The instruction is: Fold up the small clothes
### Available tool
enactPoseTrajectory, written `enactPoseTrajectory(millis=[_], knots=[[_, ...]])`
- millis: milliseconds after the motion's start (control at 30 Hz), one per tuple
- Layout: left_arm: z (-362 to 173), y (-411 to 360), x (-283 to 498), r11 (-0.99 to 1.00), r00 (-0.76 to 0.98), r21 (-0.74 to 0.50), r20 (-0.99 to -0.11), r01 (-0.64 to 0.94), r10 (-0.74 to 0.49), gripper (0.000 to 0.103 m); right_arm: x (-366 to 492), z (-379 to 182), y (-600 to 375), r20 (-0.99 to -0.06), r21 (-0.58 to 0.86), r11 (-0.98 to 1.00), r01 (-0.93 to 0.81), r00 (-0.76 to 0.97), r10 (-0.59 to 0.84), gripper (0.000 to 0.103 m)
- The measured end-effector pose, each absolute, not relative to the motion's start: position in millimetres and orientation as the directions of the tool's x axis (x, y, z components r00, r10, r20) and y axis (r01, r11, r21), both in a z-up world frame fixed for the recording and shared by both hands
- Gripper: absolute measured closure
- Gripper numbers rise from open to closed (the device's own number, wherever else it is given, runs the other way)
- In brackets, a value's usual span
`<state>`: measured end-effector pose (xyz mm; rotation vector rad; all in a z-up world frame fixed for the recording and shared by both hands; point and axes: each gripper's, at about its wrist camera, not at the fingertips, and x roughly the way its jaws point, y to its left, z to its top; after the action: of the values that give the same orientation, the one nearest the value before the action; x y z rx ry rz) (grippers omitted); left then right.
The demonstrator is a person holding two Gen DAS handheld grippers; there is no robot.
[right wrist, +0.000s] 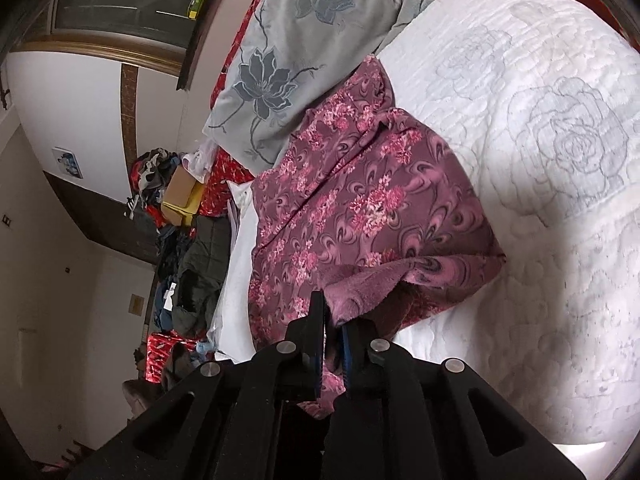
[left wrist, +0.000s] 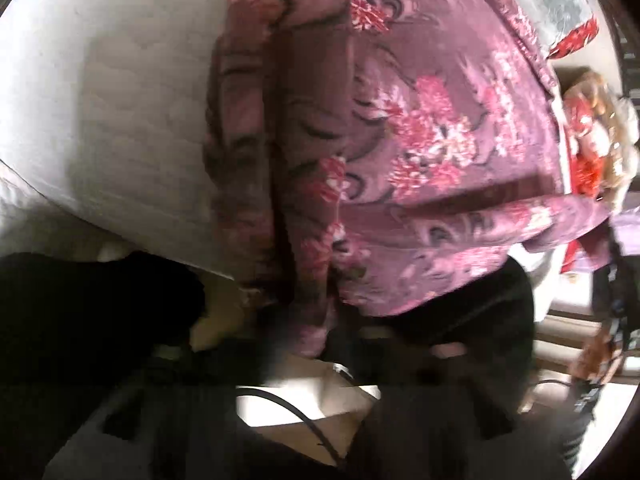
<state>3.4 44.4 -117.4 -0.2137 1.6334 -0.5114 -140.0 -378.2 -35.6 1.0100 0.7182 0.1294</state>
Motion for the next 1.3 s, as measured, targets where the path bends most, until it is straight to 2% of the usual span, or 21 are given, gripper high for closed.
enactPoseTrajectory(millis=[200,333,500,600,667,733,833,900,1200,1267,1300], knots=[[-75,78,11,0.765,-0.086,-0.642,-0.766,0.053,-0.637,0.102,-149,-19,-372,-0.459,0.801,0.58,0.148,0.775,0.435,0.096],[-41,89,29,0.714,-0.018,-0.699,-0.715,0.048,-0.699,0.102,-147,-9,-371,-0.428,0.807,0.58,0.113,0.788,0.443,0.096],[-51,87,46,0.782,-0.002,-0.623,-0.782,0.005,-0.623,0.102,-138,-22,-376,-0.455,0.812,0.558,0.169,0.782,0.426,0.096],[-59,89,41,0.787,-0.027,-0.617,-0.787,-0.008,-0.617,0.101,-137,-29,-375,-0.468,0.813,0.552,0.185,0.772,0.431,0.096],[-62,82,30,0.807,-0.046,-0.59,-0.807,0.032,-0.589,0.092,-138,-31,-373,-0.474,0.81,0.556,0.187,0.767,0.433,0.095],[-63,78,21,0.831,-0.065,-0.551,-0.834,0.078,-0.548,0.059,-139,-33,-373,-0.474,0.813,0.551,0.189,0.765,0.437,0.094],[-66,66,15,0.878,-0.024,-0.449,-0.892,0.167,-0.451,0.05,-138,-34,-372,-0.476,0.814,0.547,0.195,0.763,0.438,0.094],[-76,56,15,0.886,-0.052,-0.426,-0.904,0.185,-0.424,0.038,-138,-33,-371,-0.479,0.813,0.549,0.195,0.76,0.439,0.094],[-131,31,11,0.914,-0.166,-0.386,-0.917,0.127,-0.364,0.036,-143,-34,-365,-0.471,0.822,0.536,0.191,0.758,0.452,0.093],[-137,34,13,0.906,-0.167,-0.413,-0.903,0.091,-0.395,0.037,-143,-33,-363,-0.467,0.823,0.537,0.184,0.757,0.456,0.093],[-137,36,15,0.899,-0.171,-0.431,-0.894,0.08,-0.414,0.042,-143,-32,-362,-0.465,0.822,0.541,0.178,0.757,0.459,0.093]])
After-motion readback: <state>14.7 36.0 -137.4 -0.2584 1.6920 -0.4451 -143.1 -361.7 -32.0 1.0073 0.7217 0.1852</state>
